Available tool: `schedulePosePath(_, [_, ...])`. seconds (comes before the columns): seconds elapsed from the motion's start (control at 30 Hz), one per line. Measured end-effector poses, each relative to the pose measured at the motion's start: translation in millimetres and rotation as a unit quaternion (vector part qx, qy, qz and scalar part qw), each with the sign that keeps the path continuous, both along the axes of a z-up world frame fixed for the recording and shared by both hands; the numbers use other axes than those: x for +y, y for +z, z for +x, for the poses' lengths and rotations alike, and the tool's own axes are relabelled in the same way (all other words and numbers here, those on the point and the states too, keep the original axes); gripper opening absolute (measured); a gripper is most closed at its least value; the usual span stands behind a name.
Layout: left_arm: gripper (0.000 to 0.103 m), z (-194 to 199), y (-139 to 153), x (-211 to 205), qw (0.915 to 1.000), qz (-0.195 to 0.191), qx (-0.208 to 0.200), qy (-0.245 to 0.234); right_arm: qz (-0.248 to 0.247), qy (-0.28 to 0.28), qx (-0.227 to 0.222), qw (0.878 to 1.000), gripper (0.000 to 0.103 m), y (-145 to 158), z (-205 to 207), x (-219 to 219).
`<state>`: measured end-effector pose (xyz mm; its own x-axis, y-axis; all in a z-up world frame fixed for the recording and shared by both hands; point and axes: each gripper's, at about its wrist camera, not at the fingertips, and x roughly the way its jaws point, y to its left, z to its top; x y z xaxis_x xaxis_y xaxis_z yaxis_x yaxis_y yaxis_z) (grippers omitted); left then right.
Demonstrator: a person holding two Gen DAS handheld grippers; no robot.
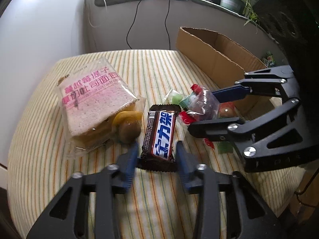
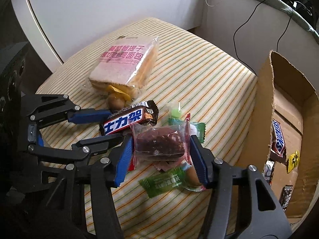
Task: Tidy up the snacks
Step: 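Grasp the blue-and-white chocolate bar with the left gripper while the right grasps the dried-fruit bag, then carry the chocolate bar and dried-fruit bag over the cardboard box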
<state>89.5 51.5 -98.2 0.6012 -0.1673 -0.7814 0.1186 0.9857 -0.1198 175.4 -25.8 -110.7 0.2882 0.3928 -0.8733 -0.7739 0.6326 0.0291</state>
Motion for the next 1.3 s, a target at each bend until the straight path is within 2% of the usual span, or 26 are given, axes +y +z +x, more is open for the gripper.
schedulePosePath(0.1, [0.041, 5, -2, -5, 0.9999, 0.014, 0.0, -0.005, 0.008, -0.008, 0.0, 1.0, 0.058, 3, 1, -6])
schedulePosePath(0.17, [0.03, 7, -3, -9, 0.9998, 0.02, -0.002, -0.008, 0.014, -0.009, 0.001, 1.0, 0.058, 6, 2, -8])
schedulePosePath(0.23, [0.028, 8, -3, -8, 0.9999, 0.014, -0.002, -0.003, 0.019, -0.008, -0.001, 1.0, 0.058, 9, 0, -11])
schedulePosePath(0.57, [0.027, -4, 17, 1, 0.9987, -0.032, -0.029, 0.025, 0.068, -0.02, -0.021, 0.997, 0.058, 45, -1, -39])
schedulePosePath(0.93, [0.027, 13, 53, -14, 0.9969, -0.03, -0.071, 0.016, 0.098, -0.059, -0.049, 0.992, 0.058, 77, 17, -84])
schedulePosePath(1.3, [0.027, 48, 72, -50, 0.9958, -0.026, -0.086, -0.019, 0.101, -0.117, -0.063, 0.986, 0.058, 85, 52, -142])
